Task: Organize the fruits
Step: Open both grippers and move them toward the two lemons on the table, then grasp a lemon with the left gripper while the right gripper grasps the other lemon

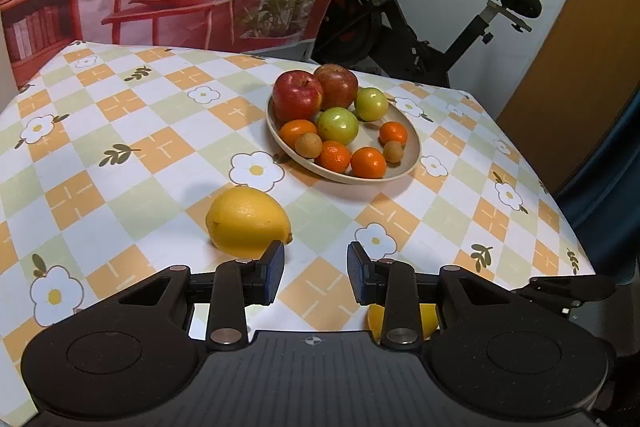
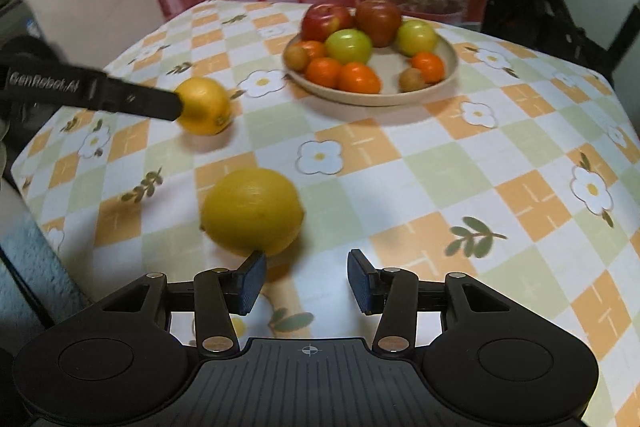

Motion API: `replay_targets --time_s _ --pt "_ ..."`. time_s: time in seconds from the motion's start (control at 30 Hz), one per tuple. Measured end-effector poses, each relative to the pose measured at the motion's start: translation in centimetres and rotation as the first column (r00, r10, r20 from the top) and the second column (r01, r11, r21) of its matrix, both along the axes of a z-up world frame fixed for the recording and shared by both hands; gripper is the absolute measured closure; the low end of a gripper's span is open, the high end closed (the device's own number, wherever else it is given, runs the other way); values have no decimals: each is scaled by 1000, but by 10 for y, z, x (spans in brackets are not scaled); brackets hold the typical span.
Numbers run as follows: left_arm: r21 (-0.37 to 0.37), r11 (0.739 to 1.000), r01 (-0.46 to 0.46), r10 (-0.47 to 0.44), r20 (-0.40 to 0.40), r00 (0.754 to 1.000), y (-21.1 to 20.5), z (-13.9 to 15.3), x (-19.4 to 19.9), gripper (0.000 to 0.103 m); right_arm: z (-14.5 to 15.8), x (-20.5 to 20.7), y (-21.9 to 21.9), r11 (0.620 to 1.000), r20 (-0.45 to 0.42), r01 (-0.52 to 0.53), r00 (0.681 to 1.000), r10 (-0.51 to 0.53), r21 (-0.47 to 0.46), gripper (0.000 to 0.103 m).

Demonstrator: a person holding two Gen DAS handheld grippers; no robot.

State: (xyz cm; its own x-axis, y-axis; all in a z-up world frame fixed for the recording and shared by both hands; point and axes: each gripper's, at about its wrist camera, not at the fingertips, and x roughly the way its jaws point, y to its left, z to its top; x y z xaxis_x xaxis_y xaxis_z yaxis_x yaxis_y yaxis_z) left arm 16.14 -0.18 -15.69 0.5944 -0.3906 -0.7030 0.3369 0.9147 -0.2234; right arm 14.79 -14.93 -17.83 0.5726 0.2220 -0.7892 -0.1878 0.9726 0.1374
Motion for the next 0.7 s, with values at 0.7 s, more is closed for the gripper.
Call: replay_targets --time_s 0.7 --pt "-51 991 126 -131 -118 984 -25 -29 26 67 -11 23 25 996 -4 -93 996 94 15 60"
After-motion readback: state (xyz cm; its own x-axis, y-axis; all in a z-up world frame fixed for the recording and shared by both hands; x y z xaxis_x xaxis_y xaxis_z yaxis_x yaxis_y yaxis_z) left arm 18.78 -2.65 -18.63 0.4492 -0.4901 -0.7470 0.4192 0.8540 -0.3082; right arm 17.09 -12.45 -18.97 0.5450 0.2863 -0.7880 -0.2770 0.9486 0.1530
